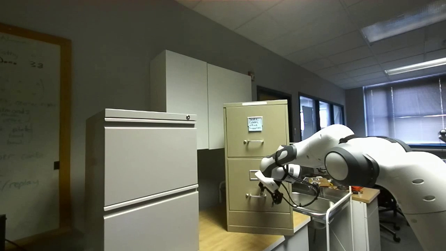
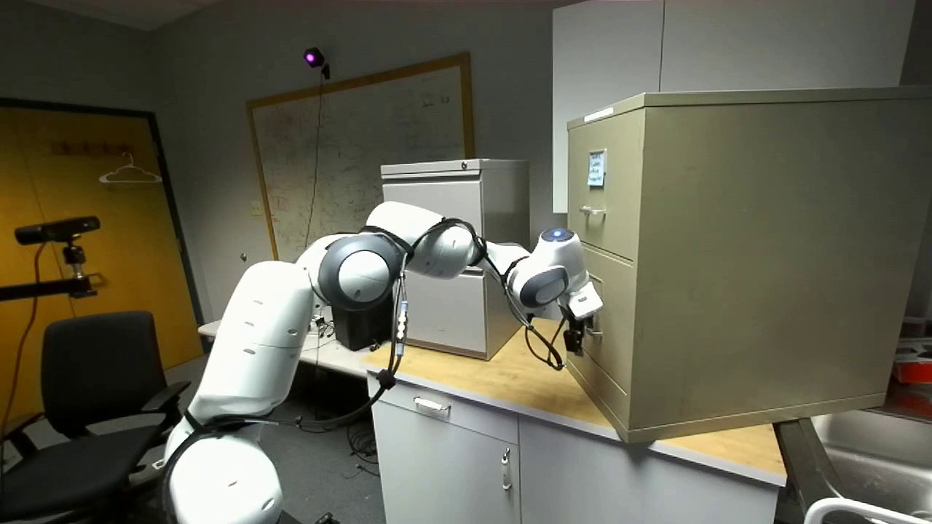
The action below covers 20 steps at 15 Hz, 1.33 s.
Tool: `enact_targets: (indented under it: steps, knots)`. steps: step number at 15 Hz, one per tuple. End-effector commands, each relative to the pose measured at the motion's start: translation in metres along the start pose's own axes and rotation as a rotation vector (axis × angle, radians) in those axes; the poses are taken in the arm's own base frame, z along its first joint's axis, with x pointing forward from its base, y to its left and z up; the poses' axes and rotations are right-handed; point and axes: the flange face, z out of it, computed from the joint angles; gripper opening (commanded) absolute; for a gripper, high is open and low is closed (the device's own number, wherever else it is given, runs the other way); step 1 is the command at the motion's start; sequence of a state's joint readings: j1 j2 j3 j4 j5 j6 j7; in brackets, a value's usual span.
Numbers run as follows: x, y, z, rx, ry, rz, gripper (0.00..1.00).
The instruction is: Open the bottom drawer of the file cabinet on the right
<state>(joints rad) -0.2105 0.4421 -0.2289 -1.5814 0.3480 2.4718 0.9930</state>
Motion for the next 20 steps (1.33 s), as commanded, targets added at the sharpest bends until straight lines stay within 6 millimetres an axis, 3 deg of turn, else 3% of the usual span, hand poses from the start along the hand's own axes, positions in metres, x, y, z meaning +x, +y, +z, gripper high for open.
enact_targets:
  steps: [1,3,6,16,17,20]
  knots:
    - [-0.018,-0.024,-0.011,0.056,0.008,0.016,1.00]
    - [-0.027,-0.036,-0.019,0.085,0.022,0.006,1.00]
    - [-0.034,-0.046,-0.016,0.082,0.056,-0.020,1.00]
    - [-0.002,-0.014,0.038,-0.066,0.129,-0.018,1.00]
    - [-0.002,-0.015,0.039,-0.080,0.138,-0.029,0.76]
    - [-0.011,-0.016,0.042,-0.177,0.151,-0.105,0.61]
